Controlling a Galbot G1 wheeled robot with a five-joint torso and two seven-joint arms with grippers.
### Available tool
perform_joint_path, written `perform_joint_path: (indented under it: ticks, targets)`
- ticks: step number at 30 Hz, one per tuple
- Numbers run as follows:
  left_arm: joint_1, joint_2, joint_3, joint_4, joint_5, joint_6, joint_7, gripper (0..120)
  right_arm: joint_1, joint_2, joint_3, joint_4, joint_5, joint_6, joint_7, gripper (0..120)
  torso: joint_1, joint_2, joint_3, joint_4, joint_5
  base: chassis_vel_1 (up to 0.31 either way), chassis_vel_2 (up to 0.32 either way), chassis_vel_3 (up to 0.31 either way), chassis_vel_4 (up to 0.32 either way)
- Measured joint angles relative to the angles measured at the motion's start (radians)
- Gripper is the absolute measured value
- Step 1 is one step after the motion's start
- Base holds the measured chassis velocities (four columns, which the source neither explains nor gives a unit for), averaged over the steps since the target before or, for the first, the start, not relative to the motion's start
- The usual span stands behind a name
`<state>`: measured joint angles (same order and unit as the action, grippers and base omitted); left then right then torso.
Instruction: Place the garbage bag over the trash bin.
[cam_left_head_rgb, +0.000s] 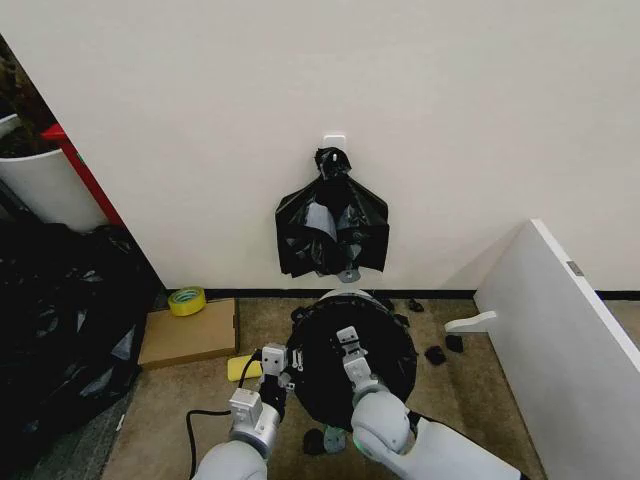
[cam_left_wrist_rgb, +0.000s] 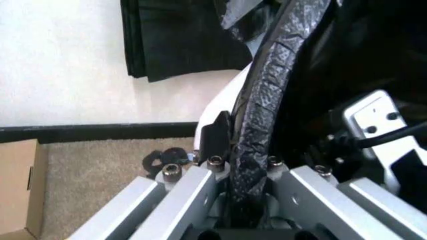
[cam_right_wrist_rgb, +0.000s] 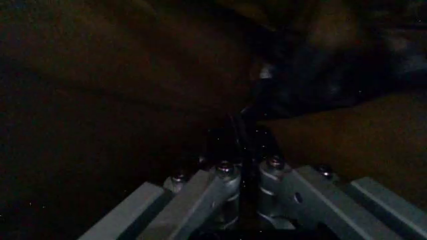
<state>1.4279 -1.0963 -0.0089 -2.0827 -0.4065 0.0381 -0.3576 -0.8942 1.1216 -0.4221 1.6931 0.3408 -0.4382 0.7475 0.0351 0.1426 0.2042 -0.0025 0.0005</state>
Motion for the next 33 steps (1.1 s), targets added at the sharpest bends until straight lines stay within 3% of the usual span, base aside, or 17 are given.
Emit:
perform_joint_path:
  ticks: [9, 12, 16, 17, 22, 28, 31, 33]
  targets:
    - [-0.013, -0.001, -0.013, 0.007, -0.006, -0.005, 0.001, 0, -0.027, -0.028, 0.005, 0.054, -0.048, 0.062, -0.016, 0, 0.000, 0.000, 0.000, -0.0001, 0.0002, 0.000, 0.000, 0.000, 0.000]
    - [-0.028, -0.009, -0.027, 0.014, -0.028, -0.006, 0.001, 0, -0.064, -0.072, 0.004, 0.112, -0.126, 0.223, -0.097, 0, 0.000, 0.000, 0.000, -0.0001, -0.0001, 0.000, 0.000, 0.000, 0.000]
    - [-0.049, -0.016, -0.055, 0.022, -0.074, 0.007, -0.002, 0, -0.128, -0.147, 0.033, 0.134, -0.311, 0.527, -0.254, 15, 0.000, 0.000, 0.000, -0.0002, 0.0003, 0.000, 0.000, 0.000, 0.000]
    - [-0.049, -0.016, -0.055, 0.022, -0.074, 0.007, -0.002, 0, -0.128, -0.147, 0.033, 0.134, -0.311, 0.527, -0.254, 15, 0.000, 0.000, 0.000, -0.0002, 0.0003, 0.000, 0.000, 0.000, 0.000]
    - [-0.072, -0.038, -0.093, 0.031, -0.209, 0.070, -0.036, 0, -0.229, -0.232, 0.089, 0.282, -0.395, 0.719, -0.347, 38, 0.000, 0.000, 0.000, -0.0003, -0.0001, 0.000, 0.000, 0.000, 0.000]
    - [-0.075, -0.080, -0.114, 0.029, -0.348, 0.166, -0.094, 0, -0.268, -0.261, 0.129, 0.364, -0.424, 0.842, -0.399, 56, 0.000, 0.000, 0.000, -0.0001, -0.0003, 0.000, 0.000, 0.000, 0.000]
    - [-0.073, -0.136, -0.150, 0.005, -0.571, 0.326, -0.217, 0, -0.284, -0.260, 0.138, 0.380, -0.439, 0.858, -0.336, 71, 0.000, 0.000, 0.000, 0.0003, 0.0003, 0.000, 0.000, 0.000, 0.000]
    - [-0.075, -0.142, -0.160, 0.005, -0.603, 0.347, -0.233, 0, -0.289, -0.260, 0.139, 0.382, -0.446, 0.853, -0.319, 75, 0.000, 0.000, 0.000, 0.0003, -0.0002, 0.000, 0.000, 0.000, 0.000]
